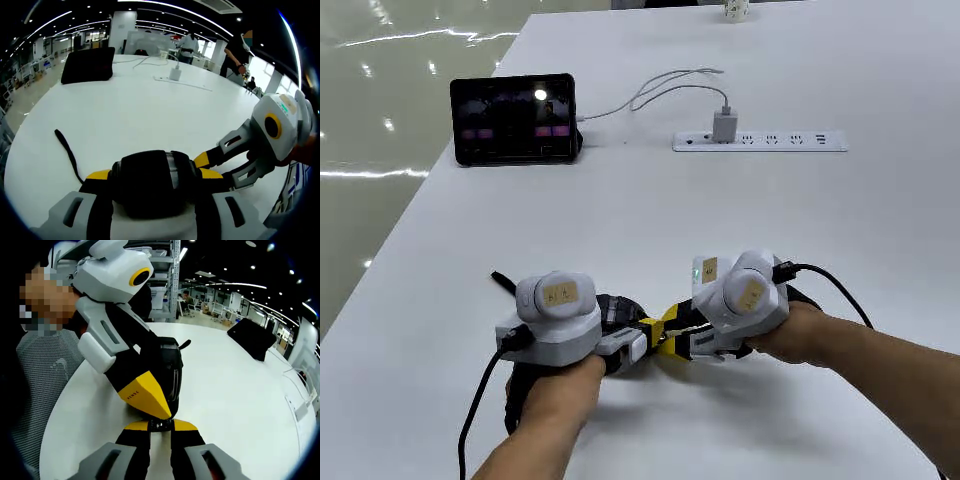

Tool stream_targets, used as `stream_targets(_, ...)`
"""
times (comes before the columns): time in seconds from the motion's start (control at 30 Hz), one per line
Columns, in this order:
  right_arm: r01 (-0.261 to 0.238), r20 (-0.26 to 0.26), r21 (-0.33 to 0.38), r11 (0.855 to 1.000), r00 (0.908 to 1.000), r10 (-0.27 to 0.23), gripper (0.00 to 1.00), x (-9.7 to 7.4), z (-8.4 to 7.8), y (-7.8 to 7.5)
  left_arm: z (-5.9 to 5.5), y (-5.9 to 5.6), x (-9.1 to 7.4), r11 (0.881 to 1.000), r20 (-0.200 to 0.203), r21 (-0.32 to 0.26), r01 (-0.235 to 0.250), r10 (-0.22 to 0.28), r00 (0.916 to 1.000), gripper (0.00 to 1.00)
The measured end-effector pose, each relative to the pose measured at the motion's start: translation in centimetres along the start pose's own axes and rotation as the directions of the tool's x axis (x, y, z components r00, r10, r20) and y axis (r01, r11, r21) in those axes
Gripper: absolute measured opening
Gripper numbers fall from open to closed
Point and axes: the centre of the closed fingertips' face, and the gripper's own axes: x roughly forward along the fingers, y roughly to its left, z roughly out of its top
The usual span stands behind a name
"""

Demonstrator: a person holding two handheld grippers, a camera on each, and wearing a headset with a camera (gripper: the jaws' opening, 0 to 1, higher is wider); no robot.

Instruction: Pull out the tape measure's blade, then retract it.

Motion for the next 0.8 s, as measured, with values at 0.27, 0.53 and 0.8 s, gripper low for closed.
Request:
stream_targets(0.27, 0.002, -0.015, -0.019, 1.0, 0.9999, -0.002, 0.12, 0.07, -0.01, -0.05, 0.02, 0.01, 0.03, 1.0, -0.007, -0.003, -0.004, 0.004, 1.0, 0.63)
stream_targets(0.53, 0.01, -0.027, -0.021, 1.0, 0.9996, -0.01, 0.13, 0.09, -0.02, -0.11, 0.06, 0.05, 0.01, 1.0, -0.006, -0.015, -0.008, 0.008, 1.0, 0.64)
stream_targets(0.8, 0.026, -0.027, -0.01, 1.0, 0.9993, -0.026, 0.15, -0.11, -0.02, -0.27, 0.08, 0.02, -0.08, 1.0, -0.008, -0.02, -0.004, 0.004, 1.0, 0.64)
